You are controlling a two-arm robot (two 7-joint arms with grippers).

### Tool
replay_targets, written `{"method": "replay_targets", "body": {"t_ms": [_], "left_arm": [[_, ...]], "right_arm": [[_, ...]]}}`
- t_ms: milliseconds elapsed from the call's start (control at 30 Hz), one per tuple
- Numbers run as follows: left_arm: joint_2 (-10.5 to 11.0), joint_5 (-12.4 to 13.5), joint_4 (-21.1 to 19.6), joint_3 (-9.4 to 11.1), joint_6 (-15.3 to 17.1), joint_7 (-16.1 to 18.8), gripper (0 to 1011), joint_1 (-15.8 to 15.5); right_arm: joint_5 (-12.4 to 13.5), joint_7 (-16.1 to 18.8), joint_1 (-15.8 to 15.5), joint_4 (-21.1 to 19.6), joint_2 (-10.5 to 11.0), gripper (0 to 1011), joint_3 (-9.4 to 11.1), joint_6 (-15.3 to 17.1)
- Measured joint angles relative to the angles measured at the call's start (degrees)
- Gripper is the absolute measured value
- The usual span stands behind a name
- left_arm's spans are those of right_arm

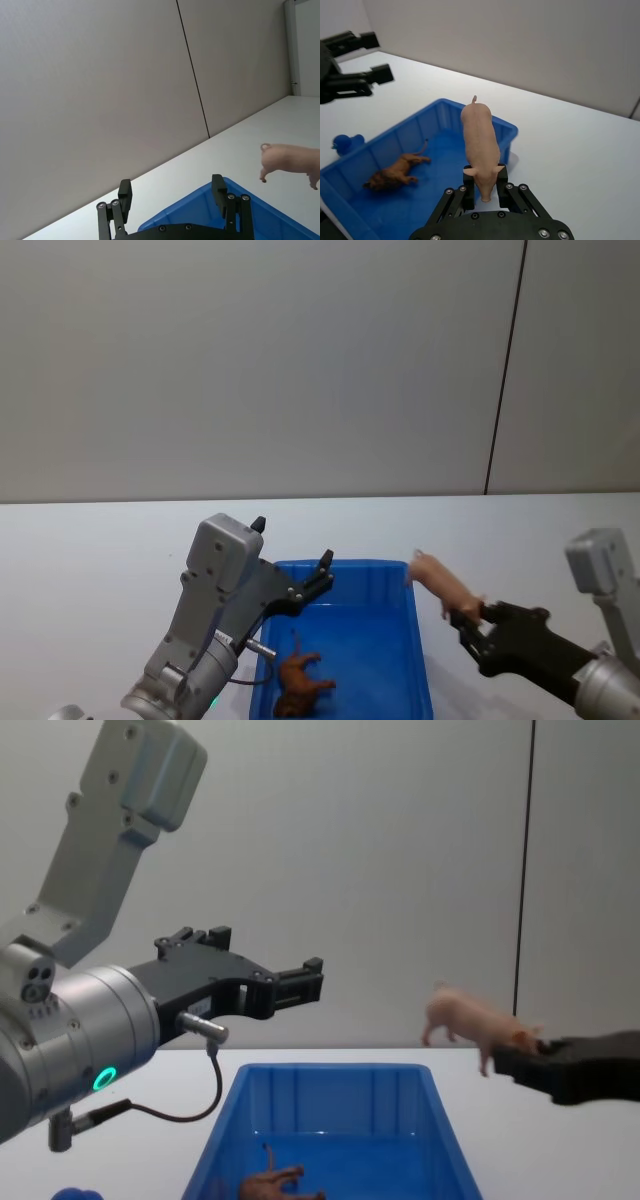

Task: Pick up the two dolls from the table and place them into the box.

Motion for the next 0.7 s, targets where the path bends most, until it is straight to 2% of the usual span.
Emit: {"method": "replay_targets", "body": {"t_ms": [200, 400, 533, 700], "left_arm": [[0.0, 0.0, 0.0, 0.0, 0.0, 0.0, 1003, 0.0], [0.0, 0.0, 0.0, 0.0, 0.0, 0.0, 1003, 0.0], [0.0, 0.0, 0.0, 0.0, 0.0, 0.0, 1003, 0.0], [0.0, 0.0, 0.0, 0.0, 0.0, 0.0, 1003, 0.0]], "right_arm": [[-0.83, 3.57, 2.43, 0.36, -1.65, 242, -1.15, 2.03], [-2.37, 6.39, 5.32, 2.9, -4.08, 242, -2.77, 3.76], [-3.27, 7.65, 6.9, 4.66, -5.42, 299, -3.65, 4.38], [-4.01, 8.77, 8.43, 6.57, -6.71, 474, -4.48, 4.74]]}}
